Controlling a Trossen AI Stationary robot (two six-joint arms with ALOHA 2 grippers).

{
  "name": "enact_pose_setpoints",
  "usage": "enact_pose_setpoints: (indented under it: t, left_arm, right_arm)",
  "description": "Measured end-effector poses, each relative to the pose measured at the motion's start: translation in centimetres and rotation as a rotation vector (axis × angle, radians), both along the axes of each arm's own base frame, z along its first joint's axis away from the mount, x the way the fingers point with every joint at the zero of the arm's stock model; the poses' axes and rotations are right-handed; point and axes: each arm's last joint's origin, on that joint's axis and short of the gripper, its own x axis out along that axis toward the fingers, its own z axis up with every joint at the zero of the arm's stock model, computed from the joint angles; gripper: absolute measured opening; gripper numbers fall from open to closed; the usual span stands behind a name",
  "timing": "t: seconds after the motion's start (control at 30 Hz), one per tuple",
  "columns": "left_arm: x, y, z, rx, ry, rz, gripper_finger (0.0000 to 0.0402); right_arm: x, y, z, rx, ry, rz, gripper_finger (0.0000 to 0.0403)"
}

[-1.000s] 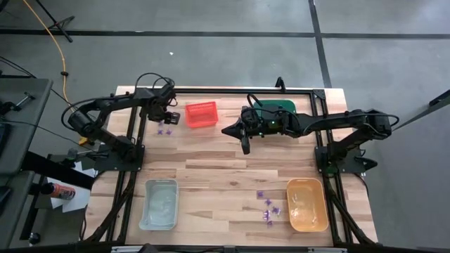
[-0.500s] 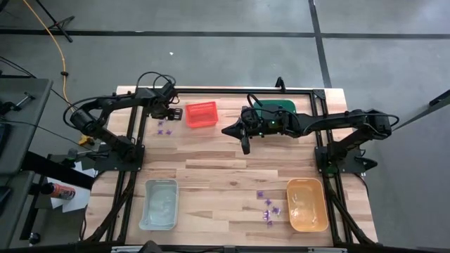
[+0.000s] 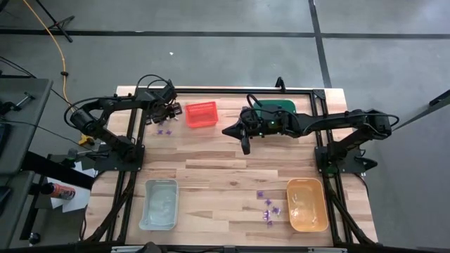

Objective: Sort Halloween decoration
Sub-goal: Put the white bone toy into the yellow bin

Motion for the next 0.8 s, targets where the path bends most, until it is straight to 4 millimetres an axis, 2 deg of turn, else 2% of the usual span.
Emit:
enact_pose_setpoints:
  t: [0.43,0.57,0.8]
  left_arm:
    - [-0.13,0.10,0.00,0.013,-0.011,0.119,0.0158]
    - [-0.39,-0.02,-0.04,-0.001,0.014,0.124,0.0128]
    - [-0.63,-0.23,-0.30,0.000,0.042,0.095,0.0053]
  right_arm:
    - [-0.11,0.01,-0.42,0.003,0.045,0.000,0.0000]
    - [-0.13,0.01,-0.48,0.004,0.052,0.000,0.0000]
    - [-0.13,0.05,-0.51,0.014,0.055,-0.001,0.0000]
